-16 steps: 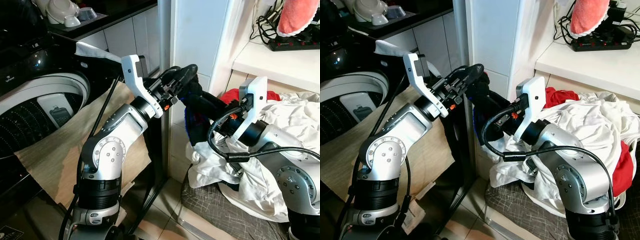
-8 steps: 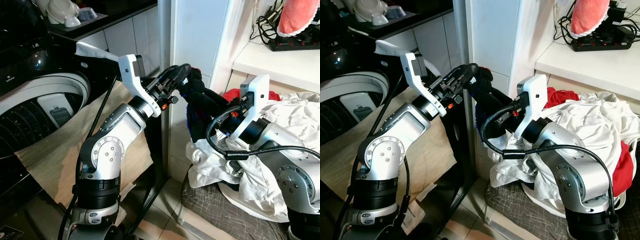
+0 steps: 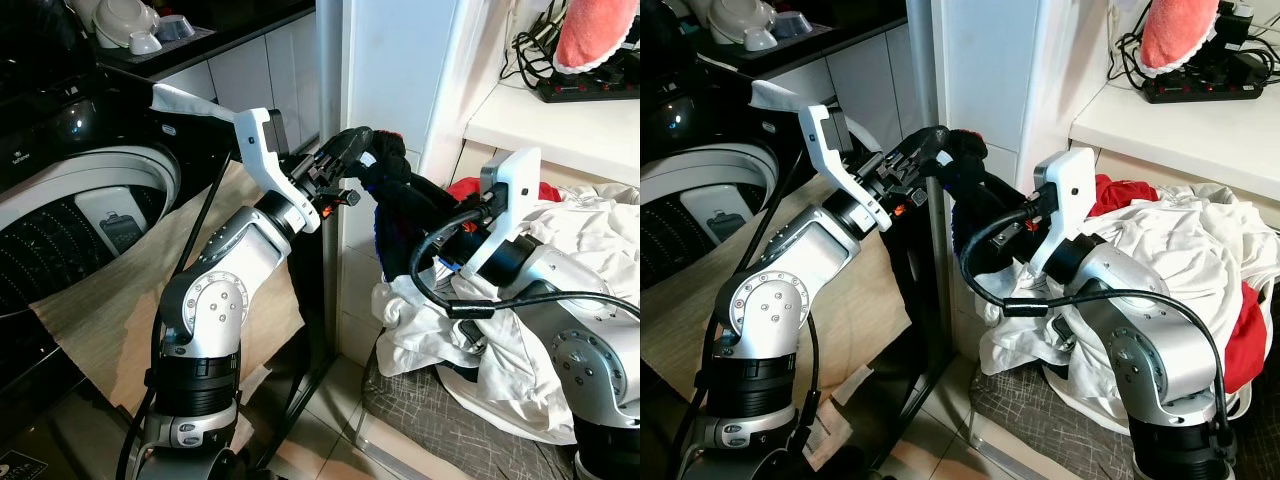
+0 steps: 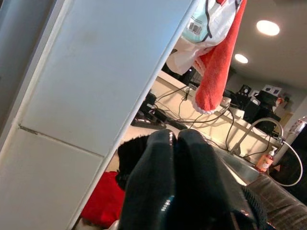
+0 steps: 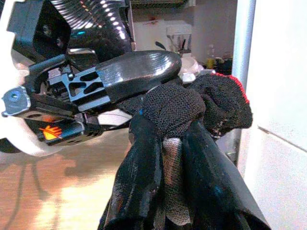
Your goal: Clothes washing
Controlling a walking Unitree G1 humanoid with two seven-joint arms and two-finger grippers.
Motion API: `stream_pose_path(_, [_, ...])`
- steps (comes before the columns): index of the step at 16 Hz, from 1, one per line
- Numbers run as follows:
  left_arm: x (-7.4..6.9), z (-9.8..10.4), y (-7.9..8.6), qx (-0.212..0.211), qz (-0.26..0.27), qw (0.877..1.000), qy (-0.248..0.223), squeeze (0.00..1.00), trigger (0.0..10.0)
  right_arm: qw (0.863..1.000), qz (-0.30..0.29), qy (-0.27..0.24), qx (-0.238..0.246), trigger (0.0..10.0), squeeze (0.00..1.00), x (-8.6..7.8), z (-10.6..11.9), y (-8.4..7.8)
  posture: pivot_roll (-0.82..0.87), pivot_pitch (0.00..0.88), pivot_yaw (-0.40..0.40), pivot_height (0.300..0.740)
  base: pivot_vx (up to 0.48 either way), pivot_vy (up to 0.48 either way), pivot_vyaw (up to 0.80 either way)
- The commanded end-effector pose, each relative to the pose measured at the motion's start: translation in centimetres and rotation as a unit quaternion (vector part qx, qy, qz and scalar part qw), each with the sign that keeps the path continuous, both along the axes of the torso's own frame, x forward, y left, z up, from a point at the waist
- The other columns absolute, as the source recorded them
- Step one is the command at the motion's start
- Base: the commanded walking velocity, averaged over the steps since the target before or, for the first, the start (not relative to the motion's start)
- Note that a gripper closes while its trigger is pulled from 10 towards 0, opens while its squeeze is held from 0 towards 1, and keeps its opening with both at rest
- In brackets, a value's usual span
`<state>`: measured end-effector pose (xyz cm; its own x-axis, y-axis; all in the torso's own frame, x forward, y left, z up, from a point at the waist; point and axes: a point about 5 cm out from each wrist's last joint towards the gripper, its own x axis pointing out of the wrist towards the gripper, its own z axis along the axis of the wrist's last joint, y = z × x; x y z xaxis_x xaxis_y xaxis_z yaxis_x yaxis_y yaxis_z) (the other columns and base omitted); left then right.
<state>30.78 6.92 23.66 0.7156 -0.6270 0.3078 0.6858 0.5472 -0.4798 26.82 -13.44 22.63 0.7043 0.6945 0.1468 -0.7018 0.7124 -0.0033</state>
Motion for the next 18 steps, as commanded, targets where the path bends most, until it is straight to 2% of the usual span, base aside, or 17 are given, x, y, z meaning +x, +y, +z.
stream_pose_path(1, [0.5, 0.3, 0.4, -0.004, 0.013, 1.000, -0.002, 0.00, 0.0, 1.000, -0.008, -0.018, 0.000, 10.0, 0.00, 0.2, 0.7, 0.1, -0.06, 0.000, 0.073, 0.740, 0.000, 0.000, 0.00])
stream_pose_path(2, [0.6, 0.4, 0.6, -0.003, 0.025, 1.000, -0.004, 0.00, 0.0, 1.000, -0.010, -0.019, 0.002, 10.0, 0.00, 0.3, 0.7, 0.1, -0.06, 0.000, 0.074, 0.740, 0.000, 0.000, 0.00])
stream_pose_path(3, [0.8, 0.6, 0.8, -0.007, 0.031, 0.999, -0.004, 0.00, 0.0, 1.000, -0.020, -0.021, 0.004, 10.0, 0.96, 0.6, 0.7, -0.1, -0.06, 0.000, 0.070, 0.740, 0.000, 0.000, 0.00])
stream_pose_path(4, [0.9, 0.7, 1.0, -0.013, 0.028, 1.000, -0.006, 0.00, 0.0, 0.999, -0.029, -0.021, 0.007, 10.0, 1.00, 0.8, 0.8, -0.2, -0.06, 0.000, 0.070, 0.740, 0.000, 0.000, 0.00])
stream_pose_path(6, [1.4, 0.9, 1.6, -0.011, 0.055, 0.998, -0.005, 0.00, 0.0, 0.999, -0.035, -0.022, 0.004, 10.0, 1.00, 1.0, 0.8, -0.3, -0.05, 0.000, 0.067, 0.740, 0.000, 0.000, 0.00])
stream_pose_path(8, [3.1, 2.4, 3.4, -0.037, 0.120, 0.992, -0.022, 0.00, 0.0, 0.999, -0.042, -0.015, 0.000, 10.0, 1.00, 1.0, 0.7, -0.4, -0.05, 0.000, 0.062, 0.740, 0.000, 0.000, 0.00])
stream_pose_path(9, [3.5, 2.7, 3.7, -0.029, 0.130, 0.991, -0.028, 0.00, 0.0, 0.999, -0.044, -0.013, -0.006, 10.0, 1.00, 1.0, 0.6, -0.5, -0.05, 0.000, 0.058, 0.740, 0.000, 0.000, 0.00])
stream_pose_path(10, [4.3, 3.5, 4.4, -0.012, 0.152, 0.987, -0.043, 0.00, 0.0, 0.999, -0.049, -0.013, -0.016, 10.0, 0.00, 0.9, 0.5, -0.7, -0.04, 0.000, 0.056, 0.740, 0.000, 0.000, 0.00])
stream_pose_path(11, [6.3, 5.1, 6.6, 0.009, 0.214, 0.975, -0.063, 0.00, 0.0, 0.998, -0.064, -0.016, -0.018, 10.0, 0.00, 0.6, 0.5, -1.3, -0.05, 0.000, 0.059, 0.740, 0.000, 0.000, 0.00])
stream_pose_path(13, [7.6, 6.1, 8.3, 0.057, 0.282, 0.954, -0.086, 0.00, 0.0, 0.997, -0.078, -0.018, -0.013, 10.0, 0.00, 0.5, 0.5, -1.8, -0.05, 0.000, 0.062, 0.740, 0.000, 0.000, 0.00])
stream_pose_path(14, [8.3, 6.3, 9.3, 0.112, 0.335, 0.932, -0.086, 0.00, 0.0, 0.996, -0.083, -0.019, -0.013, 10.0, 0.00, 0.4, 0.4, -2.0, -0.06, 0.000, 0.064, 0.740, 0.000, 0.000, 0.00])
stream_pose_path(15, [9.5, 6.8, 11.1, 0.221, 0.412, 0.878, -0.102, 0.00, 0.0, 0.995, -0.092, -0.019, -0.016, 10.0, 0.00, 0.4, 0.3, -2.2, -0.06, 0.000, 0.064, 0.740, 0.000, 0.000, 0.00])
stream_pose_path(16, [10.1, 7.1, 12.9, 0.304, 0.484, 0.814, -0.104, 0.00, 6.9, 0.995, -0.096, -0.017, -0.016, 10.0, 0.00, 0.3, 0.2, -2.2, -0.06, 0.000, 0.067, 0.740, 0.000, 0.000, 0.00])
stream_pose_path(17, [10.5, 6.8, 13.7, 0.361, 0.507, 0.776, -0.101, 0.00, 10.0, 0.995, -0.099, -0.014, -0.014, 10.0, 0.00, 0.2, 0.1, -2.2, -0.06, 0.000, 0.073, 0.740, 0.000, 0.000, 0.00])
stream_pose_path(18, [10.7, 6.4, 14.1, 0.404, 0.516, 0.748, -0.105, 0.00, 10.0, 0.995, -0.100, -0.013, -0.014, 10.0, 0.00, 0.1, 0.0, -2.2, -0.07, 0.000, 0.075, 0.740, 0.000, 0.000, 0.00])
